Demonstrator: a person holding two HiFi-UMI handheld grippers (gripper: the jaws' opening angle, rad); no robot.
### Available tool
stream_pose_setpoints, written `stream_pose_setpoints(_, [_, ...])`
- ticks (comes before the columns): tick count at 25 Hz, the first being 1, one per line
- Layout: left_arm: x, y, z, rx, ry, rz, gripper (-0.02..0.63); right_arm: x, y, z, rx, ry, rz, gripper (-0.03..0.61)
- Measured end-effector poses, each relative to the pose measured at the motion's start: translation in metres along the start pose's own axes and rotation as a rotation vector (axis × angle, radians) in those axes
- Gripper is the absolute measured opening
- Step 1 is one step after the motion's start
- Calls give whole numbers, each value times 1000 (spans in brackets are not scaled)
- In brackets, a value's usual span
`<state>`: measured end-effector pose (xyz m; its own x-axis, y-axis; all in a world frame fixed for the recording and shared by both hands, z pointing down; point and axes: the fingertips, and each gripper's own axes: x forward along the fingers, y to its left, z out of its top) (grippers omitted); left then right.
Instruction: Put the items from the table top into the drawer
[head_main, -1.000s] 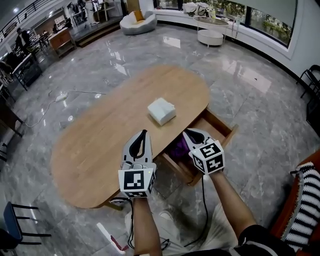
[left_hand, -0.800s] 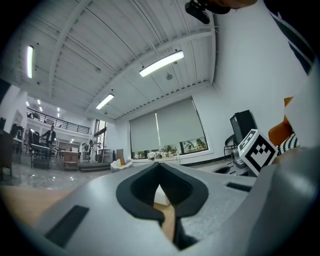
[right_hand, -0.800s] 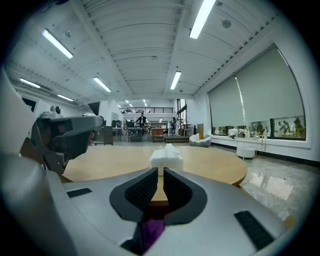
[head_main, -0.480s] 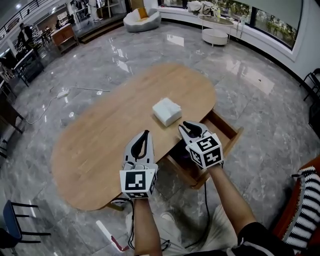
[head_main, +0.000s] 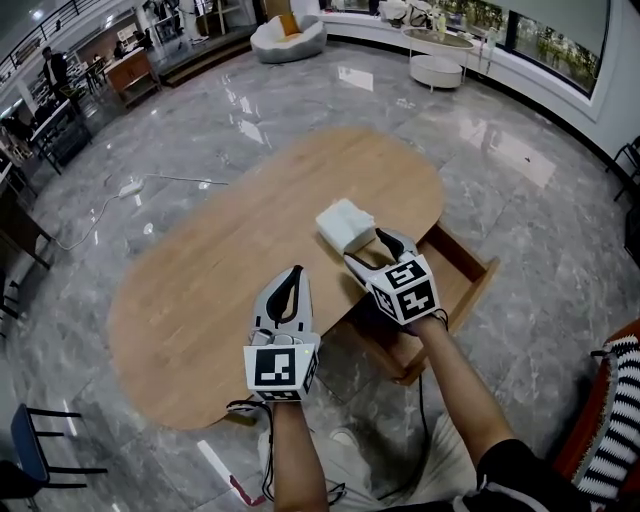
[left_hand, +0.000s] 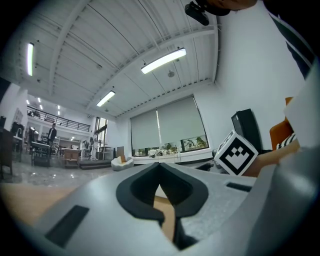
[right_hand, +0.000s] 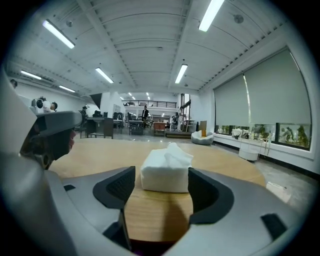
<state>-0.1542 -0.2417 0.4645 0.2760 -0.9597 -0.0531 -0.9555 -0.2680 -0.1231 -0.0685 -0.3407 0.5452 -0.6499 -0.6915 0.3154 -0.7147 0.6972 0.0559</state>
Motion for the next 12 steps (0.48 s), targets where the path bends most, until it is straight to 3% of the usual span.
stream_pose_setpoints(6, [5,5,-7,-11,17,-10,3,20,-2,-2,5,39,-8,440])
stream_pose_setpoints(12, [5,10,-6,-25,7,-11,3,35,-6,1,20,75,-11,480])
